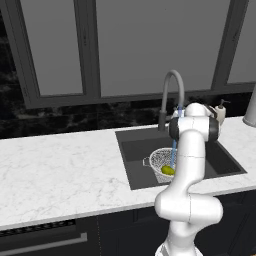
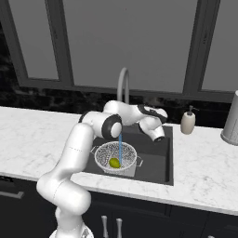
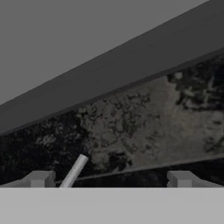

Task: Put the colander in the sink, put the pear in the colander, and turn on the sink faucet and pour water over the colander.

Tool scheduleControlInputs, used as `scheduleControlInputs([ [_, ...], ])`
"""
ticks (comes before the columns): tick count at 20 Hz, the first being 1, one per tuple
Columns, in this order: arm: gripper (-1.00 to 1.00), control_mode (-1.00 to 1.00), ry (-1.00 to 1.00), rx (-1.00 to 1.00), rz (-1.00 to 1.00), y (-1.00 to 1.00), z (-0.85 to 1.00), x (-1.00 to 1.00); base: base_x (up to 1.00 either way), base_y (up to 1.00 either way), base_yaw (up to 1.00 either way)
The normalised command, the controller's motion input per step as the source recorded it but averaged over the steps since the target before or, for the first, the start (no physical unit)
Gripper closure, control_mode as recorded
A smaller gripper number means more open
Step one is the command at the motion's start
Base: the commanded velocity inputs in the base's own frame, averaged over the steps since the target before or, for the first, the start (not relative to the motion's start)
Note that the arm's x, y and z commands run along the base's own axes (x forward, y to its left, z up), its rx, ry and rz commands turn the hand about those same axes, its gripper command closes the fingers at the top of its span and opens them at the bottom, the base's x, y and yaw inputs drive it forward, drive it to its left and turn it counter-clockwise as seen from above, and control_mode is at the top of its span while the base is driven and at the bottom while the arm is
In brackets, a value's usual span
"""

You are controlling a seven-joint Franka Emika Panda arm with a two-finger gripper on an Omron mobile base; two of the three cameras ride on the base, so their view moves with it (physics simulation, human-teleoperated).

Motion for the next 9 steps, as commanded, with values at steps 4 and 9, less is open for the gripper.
scheduleControlInputs([
  [4, -1.00, -1.00, 0.01, 0.00, 0.00, -0.41, 0.00, 0.00, 0.00, 0.00, 0.00],
  [9, -1.00, -1.00, 0.00, 0.00, 0.00, -0.13, 0.00, 0.00, 0.00, 0.00, 0.00],
])
